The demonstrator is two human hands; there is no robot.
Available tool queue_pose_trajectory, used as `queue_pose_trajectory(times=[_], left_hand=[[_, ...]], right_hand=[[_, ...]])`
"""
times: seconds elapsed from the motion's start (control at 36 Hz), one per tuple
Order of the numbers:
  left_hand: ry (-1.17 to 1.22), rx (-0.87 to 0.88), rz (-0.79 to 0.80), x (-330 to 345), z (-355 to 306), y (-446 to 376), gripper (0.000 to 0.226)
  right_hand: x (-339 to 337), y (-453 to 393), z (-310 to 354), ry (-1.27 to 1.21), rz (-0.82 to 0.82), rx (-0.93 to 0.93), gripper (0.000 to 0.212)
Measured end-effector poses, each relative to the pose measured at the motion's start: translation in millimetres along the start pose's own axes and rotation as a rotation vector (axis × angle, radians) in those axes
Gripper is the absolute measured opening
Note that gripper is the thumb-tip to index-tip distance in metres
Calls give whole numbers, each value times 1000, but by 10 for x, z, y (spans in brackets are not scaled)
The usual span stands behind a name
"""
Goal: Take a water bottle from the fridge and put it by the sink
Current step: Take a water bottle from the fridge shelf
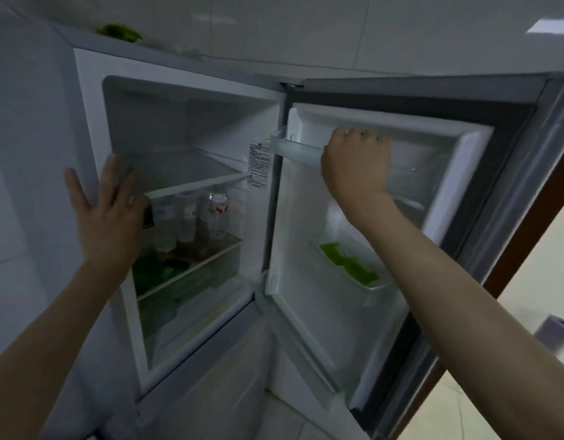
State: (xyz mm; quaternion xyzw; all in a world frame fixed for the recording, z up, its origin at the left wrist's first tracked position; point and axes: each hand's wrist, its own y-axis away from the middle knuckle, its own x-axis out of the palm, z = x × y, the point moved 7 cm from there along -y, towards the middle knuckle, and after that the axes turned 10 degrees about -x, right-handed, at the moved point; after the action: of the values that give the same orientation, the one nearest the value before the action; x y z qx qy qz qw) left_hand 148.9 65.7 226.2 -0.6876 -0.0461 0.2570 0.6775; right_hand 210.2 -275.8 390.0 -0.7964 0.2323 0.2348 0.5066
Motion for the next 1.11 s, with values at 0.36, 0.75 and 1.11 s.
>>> queue_pose_trajectory(times=[0.36,0.75,1.11], left_hand=[[30,-52,48,-4,31,49,15],[-27,10,-139,63,71,97,21],[56,55,70,205,-313,243,29]], right_hand=[[659,-124,-525,26,-81,28,47],[1288,-311,-844,-51,-50,128,53],[1539,-453,-949,-111,-146,269,63]])
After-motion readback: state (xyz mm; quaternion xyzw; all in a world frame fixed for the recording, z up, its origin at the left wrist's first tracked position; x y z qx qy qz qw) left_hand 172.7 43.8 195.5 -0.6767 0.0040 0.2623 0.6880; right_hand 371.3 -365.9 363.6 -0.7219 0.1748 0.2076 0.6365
